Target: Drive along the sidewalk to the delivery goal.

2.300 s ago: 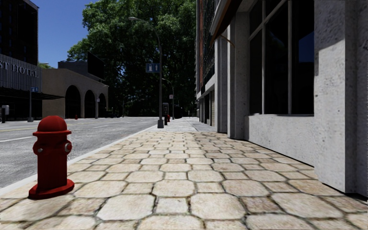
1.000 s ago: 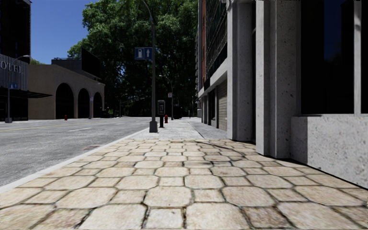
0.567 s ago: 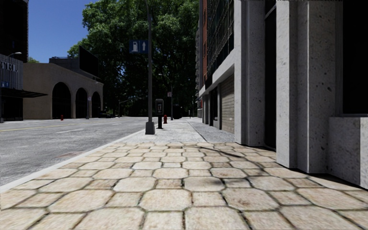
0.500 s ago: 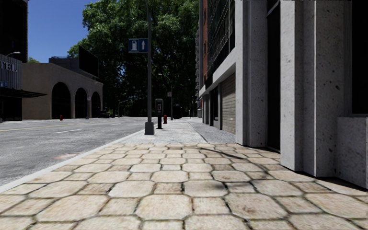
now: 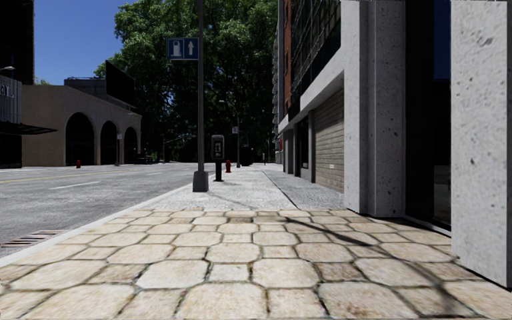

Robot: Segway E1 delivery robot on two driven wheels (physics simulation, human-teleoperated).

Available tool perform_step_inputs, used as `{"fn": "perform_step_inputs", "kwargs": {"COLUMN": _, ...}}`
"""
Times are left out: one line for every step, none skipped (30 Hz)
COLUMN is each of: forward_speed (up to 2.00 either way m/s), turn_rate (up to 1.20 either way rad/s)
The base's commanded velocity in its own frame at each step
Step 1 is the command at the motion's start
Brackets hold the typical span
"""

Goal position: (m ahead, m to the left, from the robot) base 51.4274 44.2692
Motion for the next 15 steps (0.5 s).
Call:
{"fn": "perform_step_inputs", "kwargs": {"forward_speed": 1.94, "turn_rate": 0.00}}
{"fn": "perform_step_inputs", "kwargs": {"forward_speed": 1.94, "turn_rate": 0.00}}
{"fn": "perform_step_inputs", "kwargs": {"forward_speed": 1.94, "turn_rate": 0.00}}
{"fn": "perform_step_inputs", "kwargs": {"forward_speed": 1.94, "turn_rate": 0.00}}
{"fn": "perform_step_inputs", "kwargs": {"forward_speed": 1.94, "turn_rate": 0.00}}
{"fn": "perform_step_inputs", "kwargs": {"forward_speed": 1.94, "turn_rate": 0.00}}
{"fn": "perform_step_inputs", "kwargs": {"forward_speed": 1.94, "turn_rate": 0.00}}
{"fn": "perform_step_inputs", "kwargs": {"forward_speed": 1.94, "turn_rate": 0.00}}
{"fn": "perform_step_inputs", "kwargs": {"forward_speed": 1.94, "turn_rate": 0.00}}
{"fn": "perform_step_inputs", "kwargs": {"forward_speed": 1.94, "turn_rate": 0.00}}
{"fn": "perform_step_inputs", "kwargs": {"forward_speed": 1.94, "turn_rate": 0.00}}
{"fn": "perform_step_inputs", "kwargs": {"forward_speed": 1.94, "turn_rate": 0.00}}
{"fn": "perform_step_inputs", "kwargs": {"forward_speed": 1.94, "turn_rate": 0.00}}
{"fn": "perform_step_inputs", "kwargs": {"forward_speed": 1.94, "turn_rate": 0.00}}
{"fn": "perform_step_inputs", "kwargs": {"forward_speed": 1.94, "turn_rate": 0.00}}
